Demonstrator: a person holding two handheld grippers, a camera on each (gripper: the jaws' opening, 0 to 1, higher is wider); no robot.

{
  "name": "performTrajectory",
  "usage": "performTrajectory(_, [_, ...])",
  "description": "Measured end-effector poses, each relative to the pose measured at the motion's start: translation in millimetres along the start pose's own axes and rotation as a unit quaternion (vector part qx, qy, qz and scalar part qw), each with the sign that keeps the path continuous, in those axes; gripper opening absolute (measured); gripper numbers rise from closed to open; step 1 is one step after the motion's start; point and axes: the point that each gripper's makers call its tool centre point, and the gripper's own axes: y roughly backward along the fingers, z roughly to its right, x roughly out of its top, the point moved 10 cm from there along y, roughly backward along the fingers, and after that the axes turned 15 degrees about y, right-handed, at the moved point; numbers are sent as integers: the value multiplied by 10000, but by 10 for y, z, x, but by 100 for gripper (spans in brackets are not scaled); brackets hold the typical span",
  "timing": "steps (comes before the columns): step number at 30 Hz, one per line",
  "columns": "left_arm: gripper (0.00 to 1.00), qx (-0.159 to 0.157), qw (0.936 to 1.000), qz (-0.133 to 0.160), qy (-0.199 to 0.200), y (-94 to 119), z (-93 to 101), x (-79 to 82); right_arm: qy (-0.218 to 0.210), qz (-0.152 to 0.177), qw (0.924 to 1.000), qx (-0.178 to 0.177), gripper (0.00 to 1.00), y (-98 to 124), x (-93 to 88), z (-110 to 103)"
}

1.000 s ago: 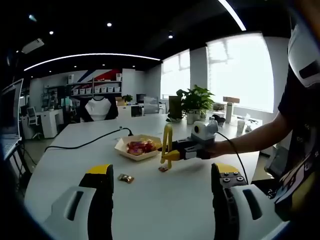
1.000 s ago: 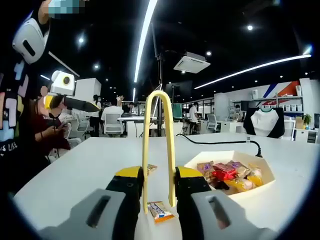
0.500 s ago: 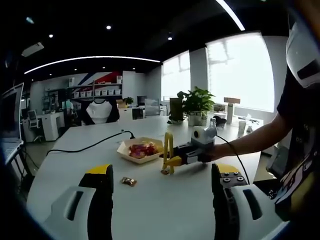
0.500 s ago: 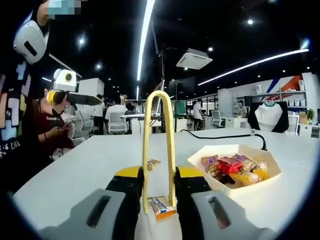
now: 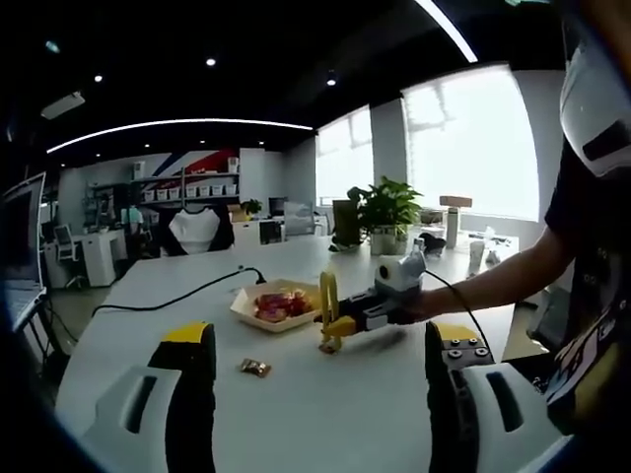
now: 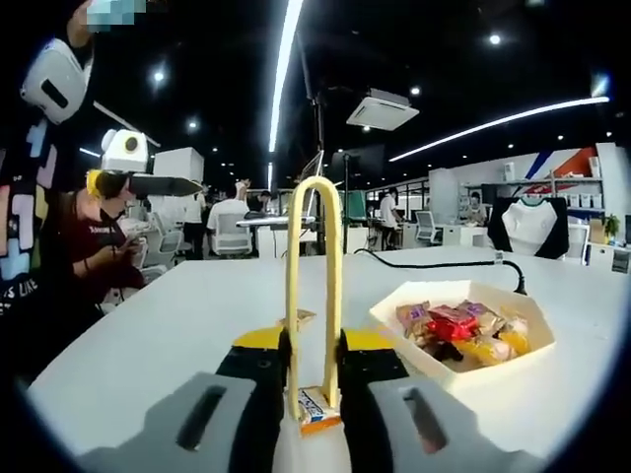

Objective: Place the target food into the container with the food tongs after gripping and lifting it, then release it inside without dropping or visibly crushing the food.

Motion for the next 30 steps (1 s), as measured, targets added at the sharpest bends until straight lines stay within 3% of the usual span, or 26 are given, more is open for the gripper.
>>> performTrajectory(9, [98,65,10000,9,12,5,-9,-5,96,139,9998,-136,12,10,-21,-20])
performTrajectory(10, [98,70,10000,6,-3,9,-11,-5,-305,154,9991,-241,13,11,-33,1])
performTrajectory(12, [99,86,10000,-10,8,9,-14,-4,-67,77,9997,-201,13,27,-29,27])
performTrajectory(15, [99,80,10000,-41,-33,-1,-17,-2,-125,100,9996,-215,13,1,-22,29])
performTrajectory(21, [100,-34,9998,188,-94,-3,33,43,-171,61,9996,-212,13,13,-11,19])
performTrajectory(30, [100,-54,9999,122,-58,-19,53,5,-116,110,9995,-273,13,-6,156,15])
